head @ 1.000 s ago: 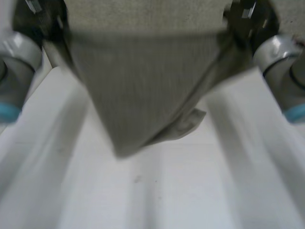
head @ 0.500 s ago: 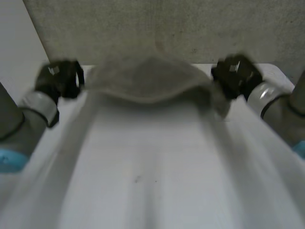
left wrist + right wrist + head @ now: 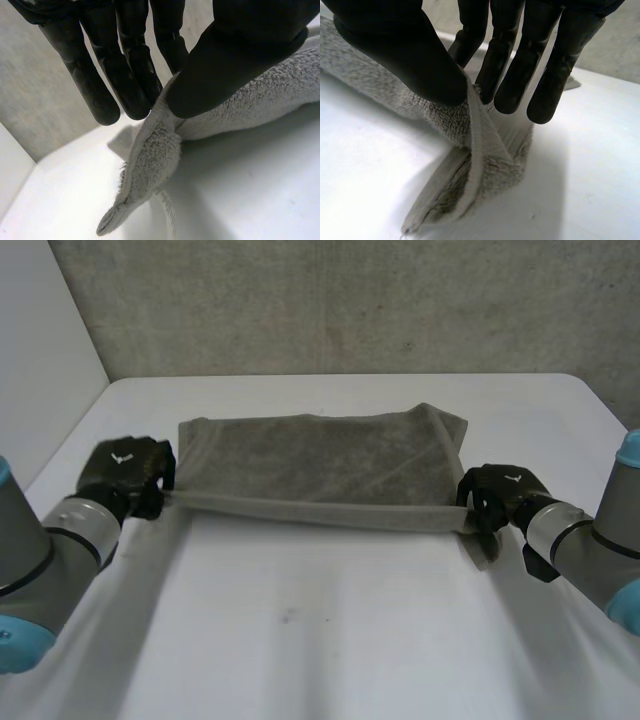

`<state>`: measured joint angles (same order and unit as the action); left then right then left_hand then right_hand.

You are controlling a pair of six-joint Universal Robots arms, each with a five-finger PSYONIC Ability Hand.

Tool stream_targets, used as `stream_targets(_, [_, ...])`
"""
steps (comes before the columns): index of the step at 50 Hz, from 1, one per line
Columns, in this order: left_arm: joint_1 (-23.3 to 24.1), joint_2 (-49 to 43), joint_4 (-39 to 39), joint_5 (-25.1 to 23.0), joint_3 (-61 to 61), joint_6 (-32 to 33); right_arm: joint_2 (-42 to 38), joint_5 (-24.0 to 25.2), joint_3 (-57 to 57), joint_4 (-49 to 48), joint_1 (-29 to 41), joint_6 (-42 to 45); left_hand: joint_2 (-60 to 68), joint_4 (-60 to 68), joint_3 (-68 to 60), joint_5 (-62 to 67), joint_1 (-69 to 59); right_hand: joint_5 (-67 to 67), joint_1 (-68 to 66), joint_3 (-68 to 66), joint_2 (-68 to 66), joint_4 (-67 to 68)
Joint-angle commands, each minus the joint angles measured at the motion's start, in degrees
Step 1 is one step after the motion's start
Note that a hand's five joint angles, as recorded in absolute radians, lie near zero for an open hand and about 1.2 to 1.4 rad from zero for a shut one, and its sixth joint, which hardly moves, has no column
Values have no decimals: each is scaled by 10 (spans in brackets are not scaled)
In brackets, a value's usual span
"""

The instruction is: Fold the towel.

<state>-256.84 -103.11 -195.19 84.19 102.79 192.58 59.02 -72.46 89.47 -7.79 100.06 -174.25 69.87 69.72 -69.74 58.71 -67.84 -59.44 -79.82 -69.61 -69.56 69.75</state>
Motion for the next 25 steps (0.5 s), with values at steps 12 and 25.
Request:
stream_targets(12, [-23, 48, 1, -3, 8, -64, 3, -8, 32, -41, -15, -49, 101, 103, -103, 113, -122, 262, 366, 264, 263, -265])
stream_targets(25, [-34, 47, 0, -3, 6, -64, 0, -8, 22, 13, -25, -79, 101, 103, -103, 113, -122, 282, 386, 284, 284, -286])
